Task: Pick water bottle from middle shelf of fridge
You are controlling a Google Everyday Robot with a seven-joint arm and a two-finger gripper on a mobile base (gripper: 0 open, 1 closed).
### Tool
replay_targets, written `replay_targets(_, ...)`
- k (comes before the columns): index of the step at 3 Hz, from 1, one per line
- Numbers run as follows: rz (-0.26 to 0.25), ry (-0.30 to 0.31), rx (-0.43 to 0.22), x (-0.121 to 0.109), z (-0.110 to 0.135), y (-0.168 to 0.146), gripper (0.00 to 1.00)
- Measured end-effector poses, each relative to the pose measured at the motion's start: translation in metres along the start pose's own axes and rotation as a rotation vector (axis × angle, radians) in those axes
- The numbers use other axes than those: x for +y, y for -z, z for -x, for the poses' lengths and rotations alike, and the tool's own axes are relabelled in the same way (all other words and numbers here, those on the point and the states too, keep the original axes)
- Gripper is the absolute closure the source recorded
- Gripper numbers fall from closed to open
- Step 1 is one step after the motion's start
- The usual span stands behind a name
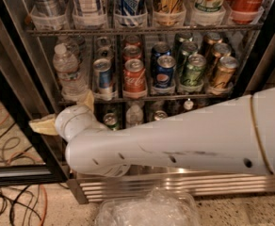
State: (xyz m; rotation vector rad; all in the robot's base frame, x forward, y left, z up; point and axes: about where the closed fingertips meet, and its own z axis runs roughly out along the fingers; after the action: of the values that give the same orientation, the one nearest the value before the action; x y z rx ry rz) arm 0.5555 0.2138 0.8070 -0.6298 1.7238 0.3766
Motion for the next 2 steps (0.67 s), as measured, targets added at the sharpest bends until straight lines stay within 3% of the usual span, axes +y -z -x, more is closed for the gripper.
replay_targets(2, 0.012, 0.026, -0.007, 0.009, 0.001, 0.009, 0.00)
